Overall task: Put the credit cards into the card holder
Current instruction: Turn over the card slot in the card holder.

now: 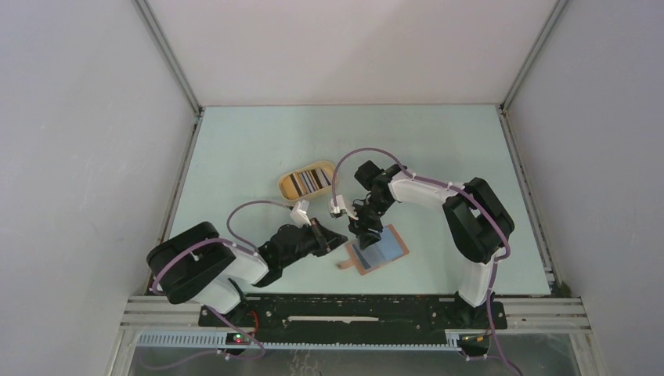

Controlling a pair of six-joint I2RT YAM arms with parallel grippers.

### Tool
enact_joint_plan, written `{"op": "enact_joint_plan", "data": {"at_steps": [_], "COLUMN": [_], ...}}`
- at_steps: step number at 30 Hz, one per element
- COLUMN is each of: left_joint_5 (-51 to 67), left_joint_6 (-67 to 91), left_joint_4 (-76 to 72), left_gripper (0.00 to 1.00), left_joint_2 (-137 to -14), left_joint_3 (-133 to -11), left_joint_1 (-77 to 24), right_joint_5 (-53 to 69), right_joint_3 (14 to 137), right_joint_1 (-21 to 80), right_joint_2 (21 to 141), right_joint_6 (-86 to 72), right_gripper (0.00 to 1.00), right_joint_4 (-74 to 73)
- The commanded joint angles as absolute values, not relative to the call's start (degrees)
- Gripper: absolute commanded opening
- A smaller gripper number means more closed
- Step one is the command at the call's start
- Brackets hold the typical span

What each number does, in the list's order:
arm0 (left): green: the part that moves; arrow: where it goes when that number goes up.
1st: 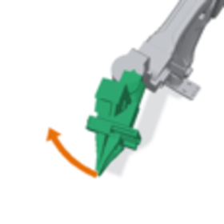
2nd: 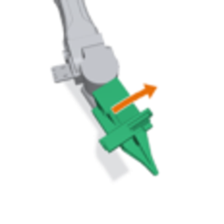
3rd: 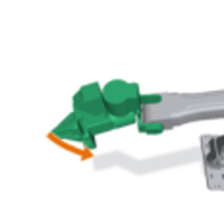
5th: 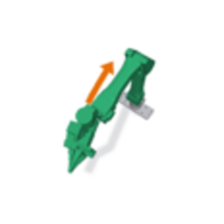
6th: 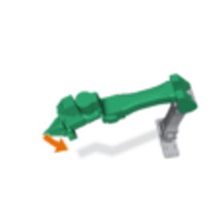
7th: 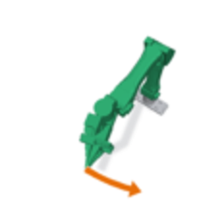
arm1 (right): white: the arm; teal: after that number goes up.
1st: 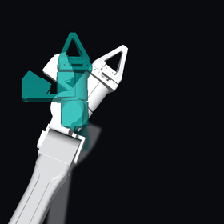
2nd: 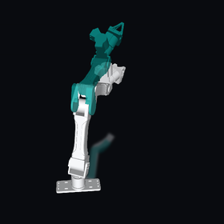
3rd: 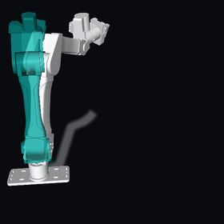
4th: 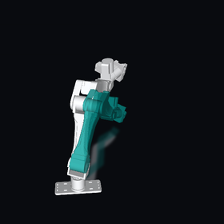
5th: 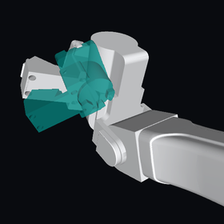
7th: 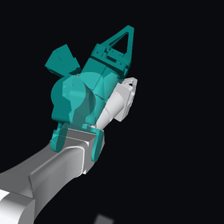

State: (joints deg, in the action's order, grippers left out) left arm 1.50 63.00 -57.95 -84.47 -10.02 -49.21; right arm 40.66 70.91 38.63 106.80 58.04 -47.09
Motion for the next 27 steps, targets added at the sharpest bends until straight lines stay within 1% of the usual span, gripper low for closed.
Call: {"op": "enact_joint_plan", "data": {"at_steps": [1,6,27], "left_joint_5": [0.99,0.48,1.58], "left_joint_6": [63.41,62.58,62.82], "left_joint_4": [-58.73,-54.7,-53.96], "left_gripper": [0.0,0.0,0.0], "left_joint_2": [-85.15,-85.85,-91.14], "left_joint_3": [-12.62,-14.11,-17.62], "left_joint_1": [-49.81,-50.44,-51.85], "right_joint_5": [42.01,42.02,41.92], "right_joint_3": [72.86,72.86,72.86], "right_joint_1": [38.32,38.32,38.32], "right_joint_2": [104.33,104.33,104.24], "right_joint_6": [58.95,58.97,58.81], "right_gripper": [0.54,0.54,0.54], "right_joint_4": [-47.9,-47.9,-48.02]}}
